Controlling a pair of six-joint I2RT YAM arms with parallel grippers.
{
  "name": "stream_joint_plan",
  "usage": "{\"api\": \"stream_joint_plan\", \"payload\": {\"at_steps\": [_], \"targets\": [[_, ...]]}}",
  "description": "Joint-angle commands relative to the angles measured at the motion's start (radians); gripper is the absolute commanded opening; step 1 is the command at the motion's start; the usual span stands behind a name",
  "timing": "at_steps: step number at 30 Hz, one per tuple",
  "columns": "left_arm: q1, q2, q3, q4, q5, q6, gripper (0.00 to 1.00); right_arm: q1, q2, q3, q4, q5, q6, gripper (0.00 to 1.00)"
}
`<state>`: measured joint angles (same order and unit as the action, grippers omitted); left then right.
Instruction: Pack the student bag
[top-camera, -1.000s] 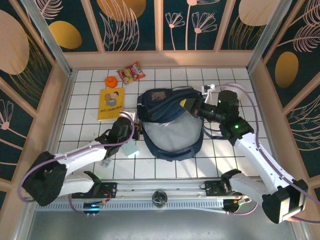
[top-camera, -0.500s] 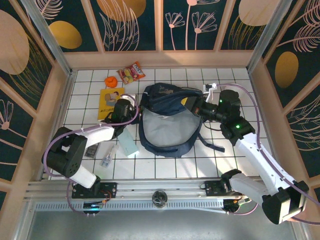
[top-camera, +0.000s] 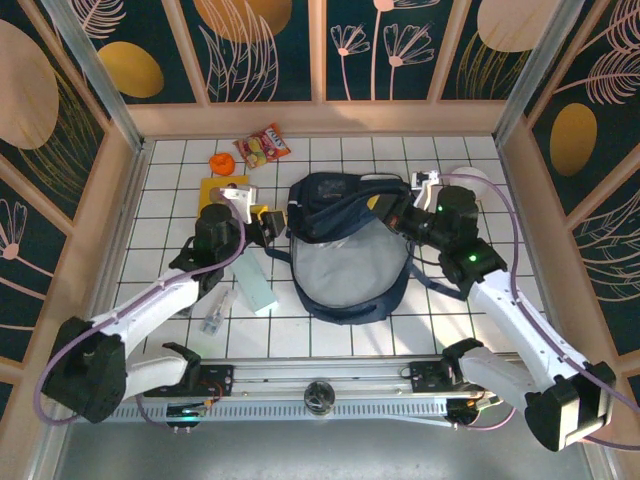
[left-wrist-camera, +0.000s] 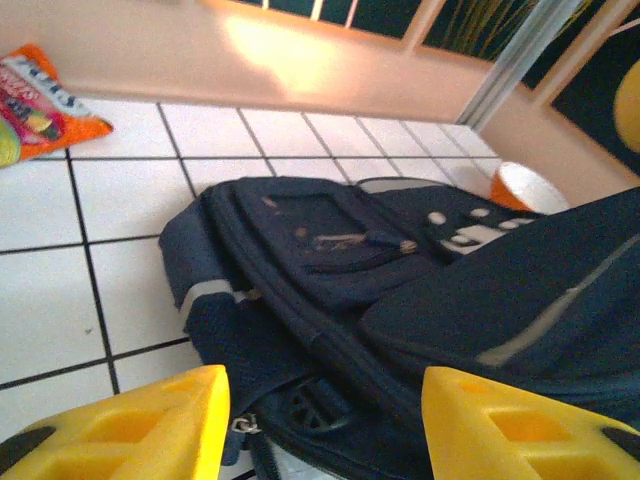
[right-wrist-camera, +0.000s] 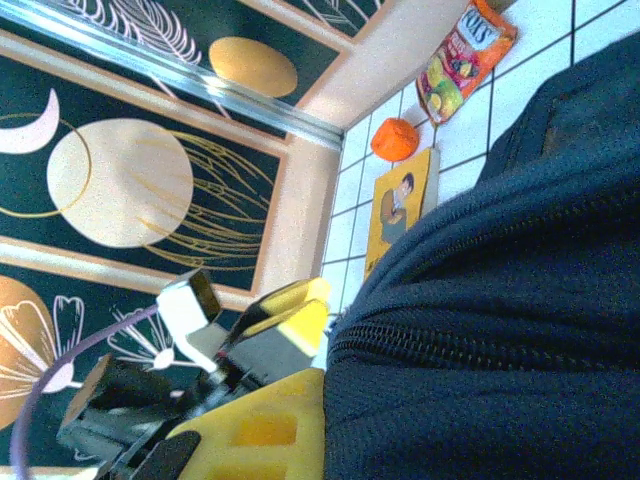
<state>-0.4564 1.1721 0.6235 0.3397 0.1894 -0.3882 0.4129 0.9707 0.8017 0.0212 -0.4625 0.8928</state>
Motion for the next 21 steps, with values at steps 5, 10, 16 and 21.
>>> {"api": "stream_joint_plan", "payload": {"at_steps": [5,10,16,21], "targets": [[0.002,-0.027,-0.016,-0.060,-0.046,-0.087,0.54,-0.008,0.066,-0.068,0.219,0.165,0.005,0.00],[0.002,0.009,0.030,-0.113,-0.097,-0.144,0.55,-0.007,0.052,-0.082,0.163,0.252,-0.005,0.05],[0.004,0.024,0.065,-0.185,-0.141,-0.189,0.57,0.018,-0.002,-0.102,-0.060,0.239,0.010,0.24],[0.004,0.026,0.073,-0.233,-0.148,-0.251,0.59,0.057,-0.055,-0.112,-0.322,0.242,0.027,0.53]]}}
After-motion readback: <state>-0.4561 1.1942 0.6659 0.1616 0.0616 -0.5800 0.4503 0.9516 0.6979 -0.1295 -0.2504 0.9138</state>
